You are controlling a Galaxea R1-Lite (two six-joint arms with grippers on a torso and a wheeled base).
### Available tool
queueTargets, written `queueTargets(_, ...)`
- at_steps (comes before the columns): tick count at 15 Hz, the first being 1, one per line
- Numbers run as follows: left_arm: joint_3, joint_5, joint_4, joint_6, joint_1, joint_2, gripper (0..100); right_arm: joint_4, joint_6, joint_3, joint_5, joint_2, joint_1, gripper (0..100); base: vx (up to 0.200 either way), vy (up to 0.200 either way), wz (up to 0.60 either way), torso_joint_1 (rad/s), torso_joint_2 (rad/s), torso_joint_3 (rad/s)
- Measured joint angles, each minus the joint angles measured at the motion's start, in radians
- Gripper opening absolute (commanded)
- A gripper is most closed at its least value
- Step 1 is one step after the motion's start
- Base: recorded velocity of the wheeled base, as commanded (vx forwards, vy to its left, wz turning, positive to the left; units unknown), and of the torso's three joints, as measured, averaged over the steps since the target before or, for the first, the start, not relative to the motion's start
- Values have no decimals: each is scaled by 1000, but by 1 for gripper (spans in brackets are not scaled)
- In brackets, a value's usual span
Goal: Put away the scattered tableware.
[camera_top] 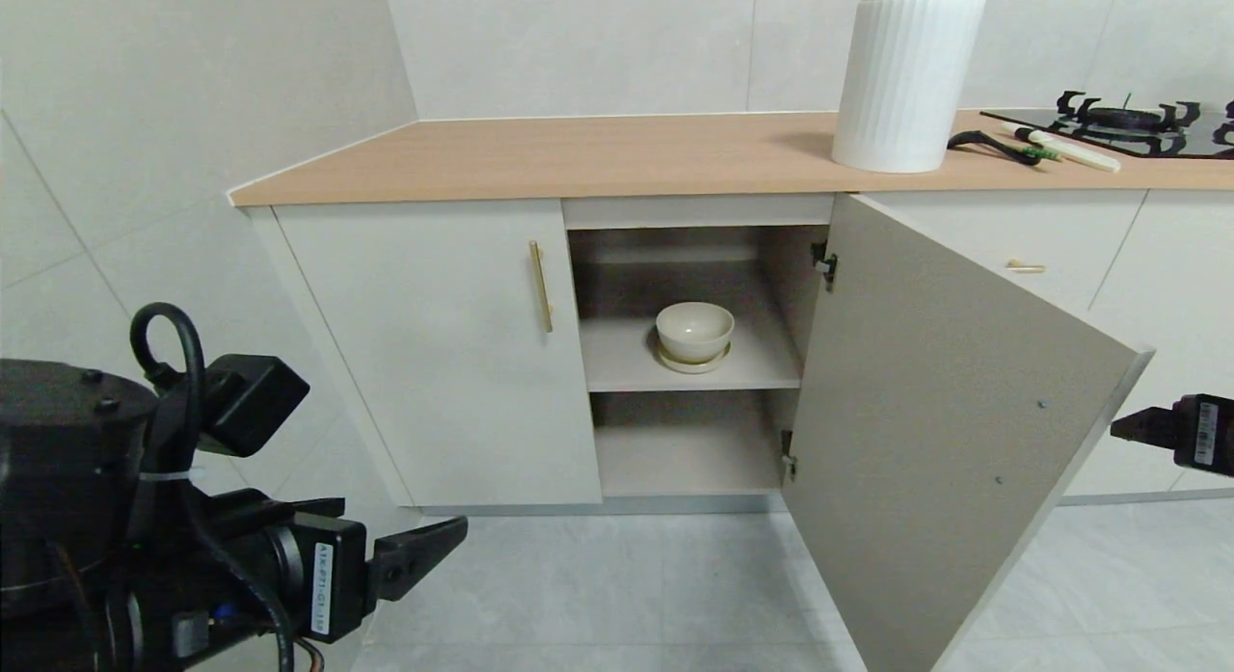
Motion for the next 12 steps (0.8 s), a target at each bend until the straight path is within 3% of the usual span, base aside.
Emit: queueTargets(12, 0, 0, -2, 0, 0, -1, 100, -102, 183, 16, 0, 110, 150, 100, 0, 0, 0, 0, 0, 0)
